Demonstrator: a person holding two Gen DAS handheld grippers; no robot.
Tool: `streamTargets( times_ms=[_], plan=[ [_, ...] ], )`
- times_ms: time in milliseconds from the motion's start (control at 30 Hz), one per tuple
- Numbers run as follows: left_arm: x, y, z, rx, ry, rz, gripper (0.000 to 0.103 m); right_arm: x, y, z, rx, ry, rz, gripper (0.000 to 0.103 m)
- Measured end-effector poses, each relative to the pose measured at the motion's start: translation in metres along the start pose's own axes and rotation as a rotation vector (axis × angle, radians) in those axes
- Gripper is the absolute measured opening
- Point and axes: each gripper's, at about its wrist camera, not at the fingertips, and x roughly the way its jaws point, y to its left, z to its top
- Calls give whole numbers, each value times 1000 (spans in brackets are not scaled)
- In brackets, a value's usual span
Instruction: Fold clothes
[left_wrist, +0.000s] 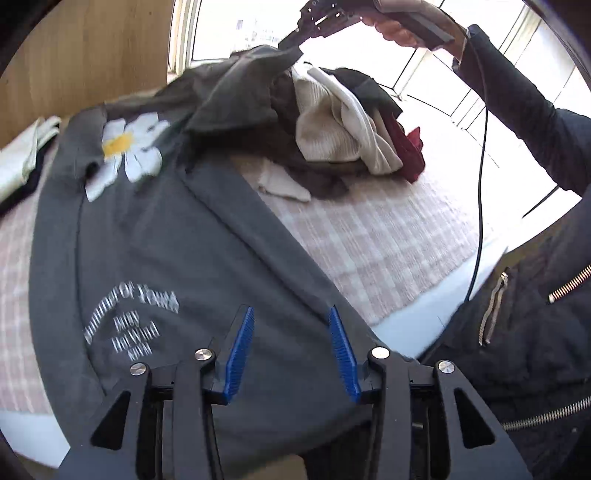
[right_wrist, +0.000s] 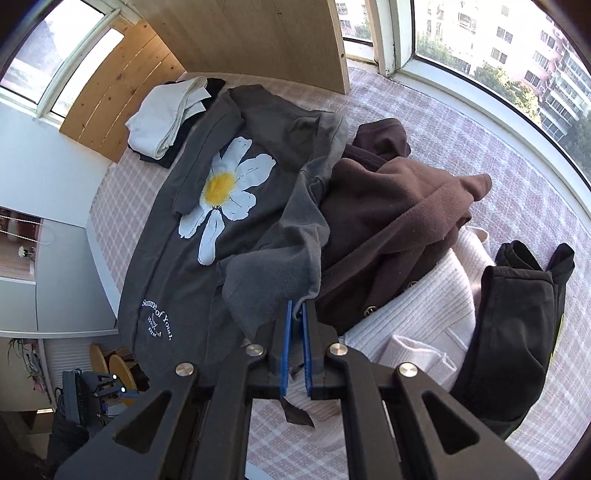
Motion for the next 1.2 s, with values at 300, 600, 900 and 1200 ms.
streamTargets(
  times_ms=[300,600,900,1200],
  plan=[
    [83,14,134,182,-196,150,42,0,-6,6,45,-7,99,6],
    [129,20,154,298,-122,131,38,-10,-19,24,92,-25,152,6],
    [113,81,151,-24,-181,-173,24,-3,-13,43,95,-25,191,6],
    [132,158,115,-498,-202,-351,21,45,40,130,-55,73,194,26]
  ],
)
